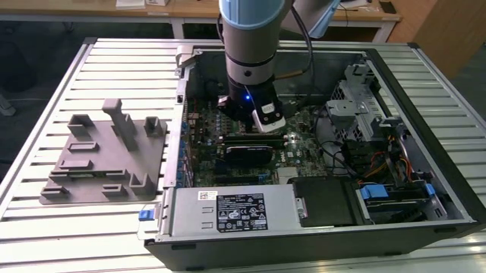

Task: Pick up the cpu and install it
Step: 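Install the second cpu locking lever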

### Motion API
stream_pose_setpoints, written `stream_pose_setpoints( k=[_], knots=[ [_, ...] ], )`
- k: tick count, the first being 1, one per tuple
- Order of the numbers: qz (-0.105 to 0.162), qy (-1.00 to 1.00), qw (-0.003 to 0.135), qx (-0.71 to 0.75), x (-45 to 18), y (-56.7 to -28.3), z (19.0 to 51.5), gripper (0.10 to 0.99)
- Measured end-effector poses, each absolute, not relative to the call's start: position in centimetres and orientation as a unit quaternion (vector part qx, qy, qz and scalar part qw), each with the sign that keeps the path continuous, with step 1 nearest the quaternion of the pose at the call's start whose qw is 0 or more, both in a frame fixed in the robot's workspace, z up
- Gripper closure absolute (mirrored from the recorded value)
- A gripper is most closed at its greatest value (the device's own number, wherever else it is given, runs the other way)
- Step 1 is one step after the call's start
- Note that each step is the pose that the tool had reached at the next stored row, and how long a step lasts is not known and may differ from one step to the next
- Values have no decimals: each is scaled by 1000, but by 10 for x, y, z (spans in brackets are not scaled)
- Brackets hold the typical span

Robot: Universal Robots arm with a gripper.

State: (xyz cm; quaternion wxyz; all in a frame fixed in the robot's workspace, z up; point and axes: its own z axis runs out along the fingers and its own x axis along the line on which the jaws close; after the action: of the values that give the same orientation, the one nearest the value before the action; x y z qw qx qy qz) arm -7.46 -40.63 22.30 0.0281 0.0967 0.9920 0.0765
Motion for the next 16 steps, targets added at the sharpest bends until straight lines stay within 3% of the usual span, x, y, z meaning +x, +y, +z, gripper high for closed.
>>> stream_pose_setpoints(
  k=[16],
  knots=[
    [79, 992, 28, 97, -75, -409, 208, 980]
  ],
)
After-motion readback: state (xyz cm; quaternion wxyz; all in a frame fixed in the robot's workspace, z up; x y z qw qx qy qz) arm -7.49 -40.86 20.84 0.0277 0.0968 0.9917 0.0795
